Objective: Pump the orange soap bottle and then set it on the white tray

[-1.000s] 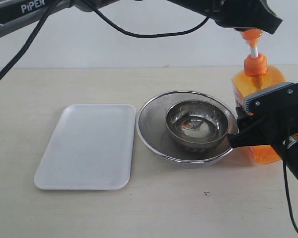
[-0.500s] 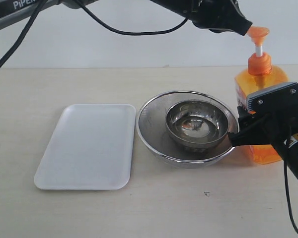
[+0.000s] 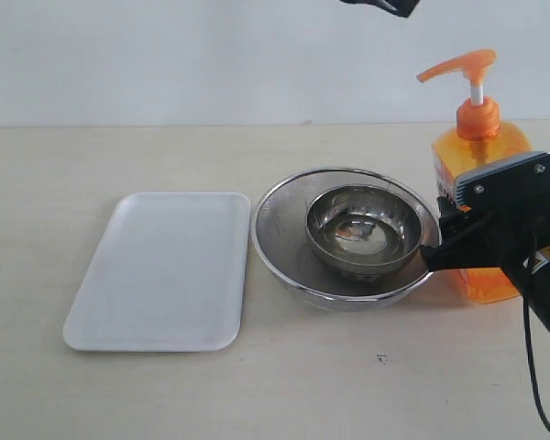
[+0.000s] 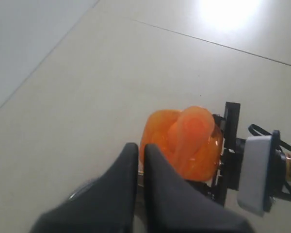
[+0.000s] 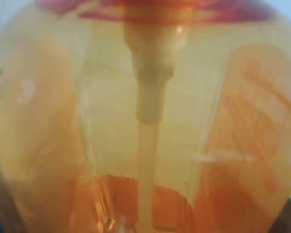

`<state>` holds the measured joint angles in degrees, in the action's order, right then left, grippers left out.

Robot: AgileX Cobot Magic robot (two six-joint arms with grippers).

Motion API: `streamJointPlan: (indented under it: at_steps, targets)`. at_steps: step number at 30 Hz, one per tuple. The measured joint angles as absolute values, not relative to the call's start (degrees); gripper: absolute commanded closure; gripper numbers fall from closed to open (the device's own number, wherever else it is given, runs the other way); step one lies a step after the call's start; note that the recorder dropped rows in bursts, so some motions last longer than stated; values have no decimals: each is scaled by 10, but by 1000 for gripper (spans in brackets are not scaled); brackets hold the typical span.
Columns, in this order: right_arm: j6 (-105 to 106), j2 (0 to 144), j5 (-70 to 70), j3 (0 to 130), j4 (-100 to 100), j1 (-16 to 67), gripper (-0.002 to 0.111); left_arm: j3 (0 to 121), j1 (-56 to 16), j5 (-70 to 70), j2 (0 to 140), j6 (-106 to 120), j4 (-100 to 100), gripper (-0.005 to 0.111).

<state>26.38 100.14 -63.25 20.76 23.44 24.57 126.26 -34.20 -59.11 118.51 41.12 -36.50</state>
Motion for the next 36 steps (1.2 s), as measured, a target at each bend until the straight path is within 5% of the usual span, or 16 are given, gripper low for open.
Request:
streamJointPlan:
  at_steps: [16,26,36]
  targets:
    - [269,1001,-633,208,234,246,108,1077,-332,-604,1084,417,-366,102]
    - [295,1001,-633,208,236,246,108,822,-332,-405,909,454,-396,102]
    - [308,1001,-632,208,236,246,108,617,-332,-266,784,661,-648,102]
